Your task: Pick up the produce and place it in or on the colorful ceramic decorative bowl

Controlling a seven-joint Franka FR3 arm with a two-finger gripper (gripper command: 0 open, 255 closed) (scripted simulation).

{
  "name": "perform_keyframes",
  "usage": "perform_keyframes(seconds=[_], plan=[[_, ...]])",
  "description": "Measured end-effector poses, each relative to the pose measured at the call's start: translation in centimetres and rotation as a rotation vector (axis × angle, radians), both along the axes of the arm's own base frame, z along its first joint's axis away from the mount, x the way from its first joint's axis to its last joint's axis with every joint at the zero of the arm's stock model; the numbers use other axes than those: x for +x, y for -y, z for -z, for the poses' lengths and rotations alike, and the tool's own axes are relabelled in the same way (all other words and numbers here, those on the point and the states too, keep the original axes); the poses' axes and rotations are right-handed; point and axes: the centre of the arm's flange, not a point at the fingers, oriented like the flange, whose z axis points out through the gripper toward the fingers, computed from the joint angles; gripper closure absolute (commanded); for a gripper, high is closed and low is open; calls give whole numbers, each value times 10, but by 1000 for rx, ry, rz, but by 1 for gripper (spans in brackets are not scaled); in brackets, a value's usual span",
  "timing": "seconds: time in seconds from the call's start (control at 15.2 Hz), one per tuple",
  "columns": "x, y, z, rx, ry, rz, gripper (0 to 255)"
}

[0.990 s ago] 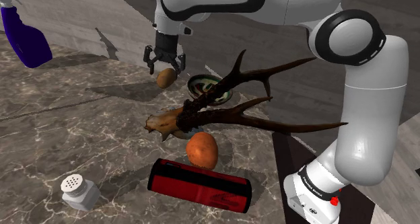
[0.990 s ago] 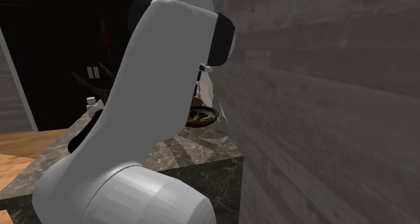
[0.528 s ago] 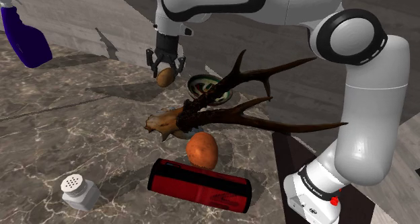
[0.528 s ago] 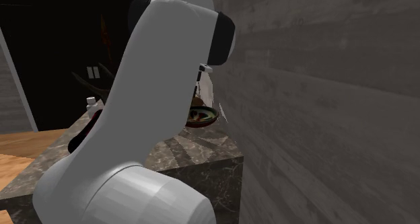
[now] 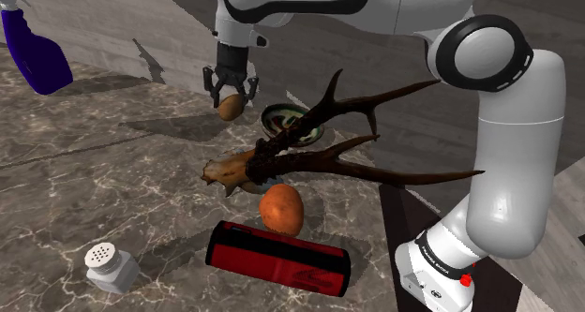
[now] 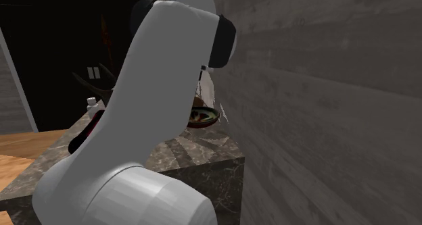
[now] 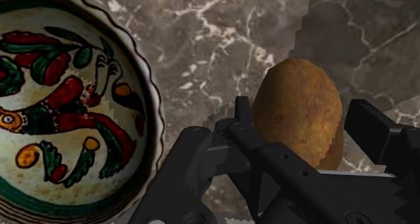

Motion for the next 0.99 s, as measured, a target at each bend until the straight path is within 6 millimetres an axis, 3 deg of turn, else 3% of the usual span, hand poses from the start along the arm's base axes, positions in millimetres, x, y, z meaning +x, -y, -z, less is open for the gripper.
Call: perform_keyframes(seconds=[0.66, 0.99], plan=[[-1, 0, -47, -1, -7, -9, 255], [-1, 0, -83, 18, 0, -4, 255]])
